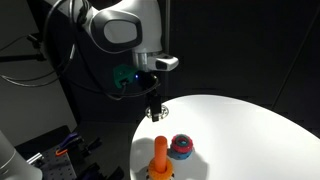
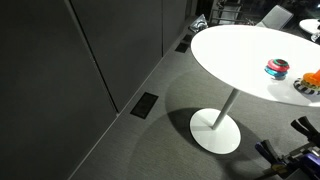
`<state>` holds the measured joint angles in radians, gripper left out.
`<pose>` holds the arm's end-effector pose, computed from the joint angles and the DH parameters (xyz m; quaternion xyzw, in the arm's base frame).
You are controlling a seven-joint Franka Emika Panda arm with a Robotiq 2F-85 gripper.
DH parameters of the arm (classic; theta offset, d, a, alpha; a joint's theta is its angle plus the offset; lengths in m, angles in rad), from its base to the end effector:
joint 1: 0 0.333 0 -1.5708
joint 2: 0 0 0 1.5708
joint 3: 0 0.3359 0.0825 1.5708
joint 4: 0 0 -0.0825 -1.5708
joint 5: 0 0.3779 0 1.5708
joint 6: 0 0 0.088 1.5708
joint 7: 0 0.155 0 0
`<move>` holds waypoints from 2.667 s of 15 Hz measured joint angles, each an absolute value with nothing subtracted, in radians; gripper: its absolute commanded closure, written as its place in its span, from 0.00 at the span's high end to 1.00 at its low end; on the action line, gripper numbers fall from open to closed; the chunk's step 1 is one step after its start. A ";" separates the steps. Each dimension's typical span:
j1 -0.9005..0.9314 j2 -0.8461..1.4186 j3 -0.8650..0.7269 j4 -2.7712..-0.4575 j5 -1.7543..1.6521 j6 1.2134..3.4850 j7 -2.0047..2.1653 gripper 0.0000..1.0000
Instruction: Put the clear ring on the orange stand
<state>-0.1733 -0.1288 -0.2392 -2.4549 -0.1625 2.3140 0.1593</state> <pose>0.4156 -0.1901 0.3203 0.9728 -0.2271 -0.0125 0.0429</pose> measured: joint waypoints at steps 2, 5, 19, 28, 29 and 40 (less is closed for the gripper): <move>-0.199 -0.153 -0.239 -2.462 -0.167 2.310 0.158 0.66; -0.233 -0.167 -0.242 -2.464 -0.167 2.310 0.154 0.66; -0.288 -0.114 -0.284 -2.464 -0.167 2.317 0.148 0.66; -0.288 -0.074 -0.292 -2.463 -0.167 2.336 0.148 0.66; -0.288 -0.072 -0.293 -2.463 -0.167 2.336 0.148 0.66; -0.292 -0.065 -0.309 -2.464 -0.167 2.336 0.148 0.66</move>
<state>-0.2921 -0.0651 -0.3088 -2.4637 -0.1669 2.3363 0.1478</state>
